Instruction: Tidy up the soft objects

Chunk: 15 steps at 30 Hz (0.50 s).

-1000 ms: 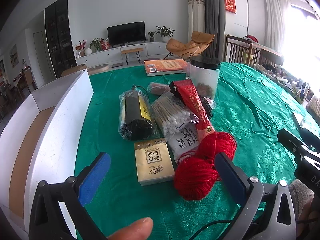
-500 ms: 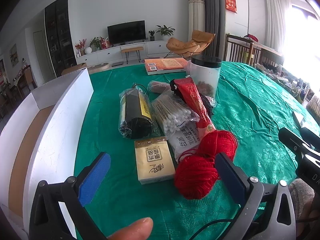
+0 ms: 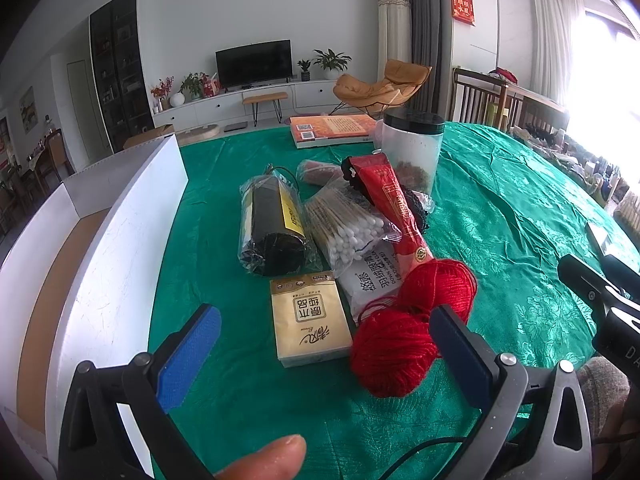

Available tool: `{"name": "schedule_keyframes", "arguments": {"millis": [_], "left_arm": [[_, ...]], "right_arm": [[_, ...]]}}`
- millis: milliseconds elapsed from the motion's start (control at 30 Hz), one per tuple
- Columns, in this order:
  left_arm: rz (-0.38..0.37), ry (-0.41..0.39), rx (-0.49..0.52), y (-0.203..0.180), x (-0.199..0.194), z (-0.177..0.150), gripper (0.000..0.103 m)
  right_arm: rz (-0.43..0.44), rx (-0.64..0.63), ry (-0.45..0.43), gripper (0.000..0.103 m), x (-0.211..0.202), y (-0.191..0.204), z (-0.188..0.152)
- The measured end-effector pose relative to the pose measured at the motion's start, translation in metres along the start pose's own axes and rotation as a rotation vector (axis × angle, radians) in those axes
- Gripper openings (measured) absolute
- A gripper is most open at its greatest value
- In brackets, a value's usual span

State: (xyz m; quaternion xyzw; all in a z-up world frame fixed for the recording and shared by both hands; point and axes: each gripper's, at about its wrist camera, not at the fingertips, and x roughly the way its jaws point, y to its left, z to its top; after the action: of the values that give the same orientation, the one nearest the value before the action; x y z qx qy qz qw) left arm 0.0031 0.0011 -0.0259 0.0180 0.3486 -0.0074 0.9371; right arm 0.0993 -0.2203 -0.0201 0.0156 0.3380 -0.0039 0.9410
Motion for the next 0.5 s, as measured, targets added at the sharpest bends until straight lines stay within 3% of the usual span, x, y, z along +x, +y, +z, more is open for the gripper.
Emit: {"name": "schedule_keyframes", "arguments": {"millis": [500], "left_arm": [[0.0,0.009,-0.004,0.0024,0.002,0.0003,0.103]], "right_arm": [[0.003,0.007,0.008,0.091,0.0017,-0.0023,0.0002]]}}
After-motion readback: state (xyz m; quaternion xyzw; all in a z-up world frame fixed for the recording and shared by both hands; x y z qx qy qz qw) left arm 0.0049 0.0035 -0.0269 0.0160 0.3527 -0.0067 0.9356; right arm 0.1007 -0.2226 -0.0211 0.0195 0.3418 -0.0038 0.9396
